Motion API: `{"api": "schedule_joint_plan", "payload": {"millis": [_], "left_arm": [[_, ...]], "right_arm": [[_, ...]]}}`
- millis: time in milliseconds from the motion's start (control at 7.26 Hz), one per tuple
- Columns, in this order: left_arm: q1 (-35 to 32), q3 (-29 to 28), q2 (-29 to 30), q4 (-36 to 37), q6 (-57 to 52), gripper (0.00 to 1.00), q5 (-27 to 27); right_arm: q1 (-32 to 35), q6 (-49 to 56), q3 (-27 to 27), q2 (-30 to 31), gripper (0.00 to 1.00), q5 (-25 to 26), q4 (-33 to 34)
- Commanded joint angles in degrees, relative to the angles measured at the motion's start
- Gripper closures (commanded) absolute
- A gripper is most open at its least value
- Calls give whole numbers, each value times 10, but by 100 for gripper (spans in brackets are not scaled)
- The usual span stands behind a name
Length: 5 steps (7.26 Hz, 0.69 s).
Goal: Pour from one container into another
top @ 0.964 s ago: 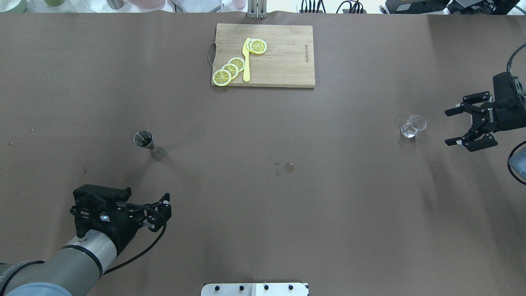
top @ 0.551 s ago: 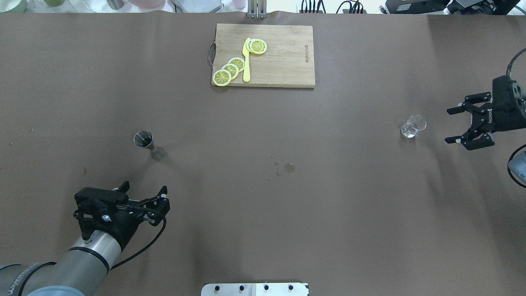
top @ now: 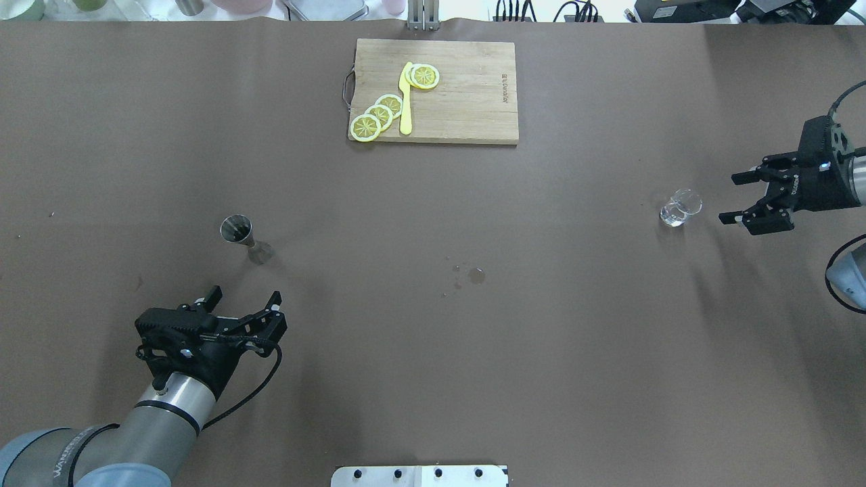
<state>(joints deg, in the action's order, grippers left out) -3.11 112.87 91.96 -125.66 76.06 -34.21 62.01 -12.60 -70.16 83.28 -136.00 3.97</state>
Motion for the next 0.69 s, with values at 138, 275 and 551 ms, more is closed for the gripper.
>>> {"api": "schedule_joint_plan", "payload": {"millis": [138,275,551], "left_arm": [[-11,-25,4,-2,2,2,29],[-15,-45,21,-2,2,2,29],[-30,-83,46,-2,1,2,39]], "right_arm": [[-25,-12,0,-4,1,52,-18],[-37,-12,3,-4,1,67,-22],[-59,-11,5,-5,1,99,-28]]}}
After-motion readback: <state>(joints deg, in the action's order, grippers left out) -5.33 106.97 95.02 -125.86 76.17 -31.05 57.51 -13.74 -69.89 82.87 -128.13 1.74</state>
